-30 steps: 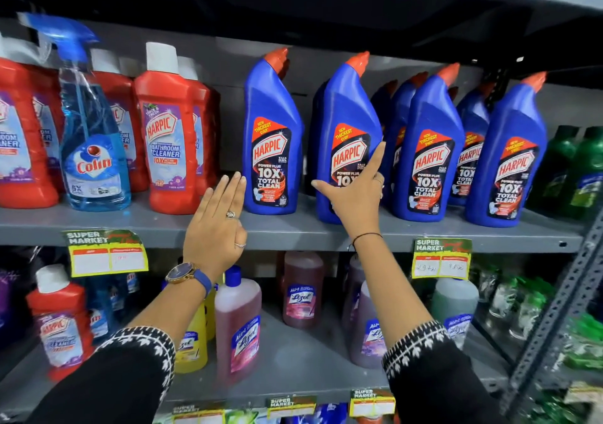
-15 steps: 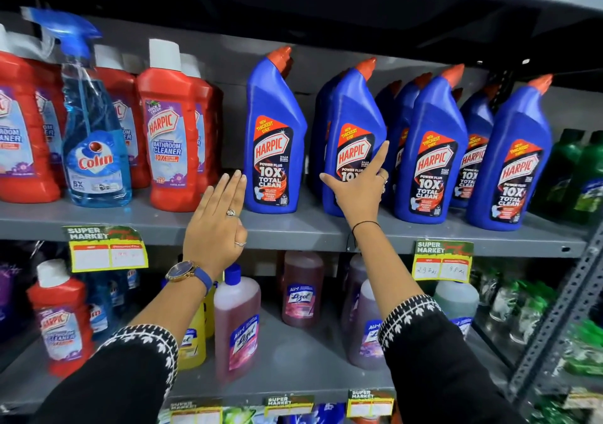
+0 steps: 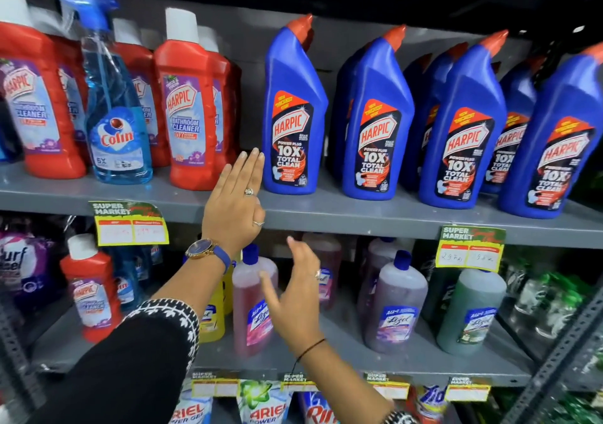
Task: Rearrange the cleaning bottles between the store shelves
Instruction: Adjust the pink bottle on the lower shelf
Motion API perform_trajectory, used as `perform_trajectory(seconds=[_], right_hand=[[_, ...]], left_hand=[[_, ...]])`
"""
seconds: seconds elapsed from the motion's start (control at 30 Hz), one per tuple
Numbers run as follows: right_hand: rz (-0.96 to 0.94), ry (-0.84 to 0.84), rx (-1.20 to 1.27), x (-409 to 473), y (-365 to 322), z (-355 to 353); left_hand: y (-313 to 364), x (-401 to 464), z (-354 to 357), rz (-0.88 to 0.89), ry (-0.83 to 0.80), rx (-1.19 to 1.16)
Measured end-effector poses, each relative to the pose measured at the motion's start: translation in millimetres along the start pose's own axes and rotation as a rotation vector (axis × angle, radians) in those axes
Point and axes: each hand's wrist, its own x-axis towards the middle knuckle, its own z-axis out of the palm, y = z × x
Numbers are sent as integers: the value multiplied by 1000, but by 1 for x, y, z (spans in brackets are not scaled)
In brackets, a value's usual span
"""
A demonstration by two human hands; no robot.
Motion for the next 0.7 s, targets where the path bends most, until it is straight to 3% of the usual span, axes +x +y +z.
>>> perform_trajectory(seconds=[0.2, 0.33, 0.53, 0.7], right_hand=[[407, -376, 40, -8, 34, 48], [537, -469, 33, -11, 48, 71], [529, -350, 70, -20, 56, 83], [576, -90, -3, -22, 64, 74]], left_hand=[[-2, 0, 4, 54, 40, 13], [-3, 0, 6, 56, 61, 18], [-3, 0, 8, 55, 76, 36], [-3, -1, 8, 66, 94, 53]])
